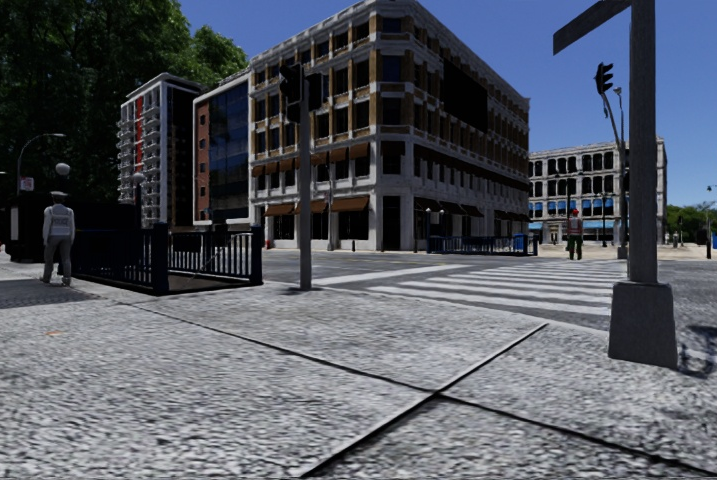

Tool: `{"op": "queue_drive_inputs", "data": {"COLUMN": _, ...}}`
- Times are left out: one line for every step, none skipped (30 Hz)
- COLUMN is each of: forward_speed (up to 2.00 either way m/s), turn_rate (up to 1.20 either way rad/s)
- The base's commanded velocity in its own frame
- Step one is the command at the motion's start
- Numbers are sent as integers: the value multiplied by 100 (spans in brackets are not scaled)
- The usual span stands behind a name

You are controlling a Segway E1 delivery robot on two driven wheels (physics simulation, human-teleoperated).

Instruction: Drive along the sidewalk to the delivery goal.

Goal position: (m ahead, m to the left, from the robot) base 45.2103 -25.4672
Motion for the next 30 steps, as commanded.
{"op": "queue_drive_inputs", "data": {"forward_speed": 200, "turn_rate": 0}}
{"op": "queue_drive_inputs", "data": {"forward_speed": 200, "turn_rate": 0}}
{"op": "queue_drive_inputs", "data": {"forward_speed": 200, "turn_rate": 0}}
{"op": "queue_drive_inputs", "data": {"forward_speed": 200, "turn_rate": 0}}
{"op": "queue_drive_inputs", "data": {"forward_speed": 200, "turn_rate": 0}}
{"op": "queue_drive_inputs", "data": {"forward_speed": 200, "turn_rate": 0}}
{"op": "queue_drive_inputs", "data": {"forward_speed": 200, "turn_rate": -5}}
{"op": "queue_drive_inputs", "data": {"forward_speed": 200, "turn_rate": -13}}
{"op": "queue_drive_inputs", "data": {"forward_speed": 200, "turn_rate": -19}}
{"op": "queue_drive_inputs", "data": {"forward_speed": 200, "turn_rate": -21}}
{"op": "queue_drive_inputs", "data": {"forward_speed": 200, "turn_rate": -21}}
{"op": "queue_drive_inputs", "data": {"forward_speed": 200, "turn_rate": -23}}
{"op": "queue_drive_inputs", "data": {"forward_speed": 200, "turn_rate": -25}}
{"op": "queue_drive_inputs", "data": {"forward_speed": 200, "turn_rate": -25}}
{"op": "queue_drive_inputs", "data": {"forward_speed": 200, "turn_rate": -25}}
{"op": "queue_drive_inputs", "data": {"forward_speed": 200, "turn_rate": -26}}
{"op": "queue_drive_inputs", "data": {"forward_speed": 200, "turn_rate": -26}}
{"op": "queue_drive_inputs", "data": {"forward_speed": 200, "turn_rate": -26}}
{"op": "queue_drive_inputs", "data": {"forward_speed": 200, "turn_rate": -26}}
{"op": "queue_drive_inputs", "data": {"forward_speed": 200, "turn_rate": -27}}
{"op": "queue_drive_inputs", "data": {"forward_speed": 200, "turn_rate": -32}}
{"op": "queue_drive_inputs", "data": {"forward_speed": 200, "turn_rate": -34}}
{"op": "queue_drive_inputs", "data": {"forward_speed": 200, "turn_rate": -35}}
{"op": "queue_drive_inputs", "data": {"forward_speed": 200, "turn_rate": -35}}
{"op": "queue_drive_inputs", "data": {"forward_speed": 200, "turn_rate": -35}}
{"op": "queue_drive_inputs", "data": {"forward_speed": 200, "turn_rate": -35}}
{"op": "queue_drive_inputs", "data": {"forward_speed": 200, "turn_rate": -35}}
{"op": "queue_drive_inputs", "data": {"forward_speed": 200, "turn_rate": -35}}
{"op": "queue_drive_inputs", "data": {"forward_speed": 200, "turn_rate": -35}}
{"op": "queue_drive_inputs", "data": {"forward_speed": 200, "turn_rate": -35}}
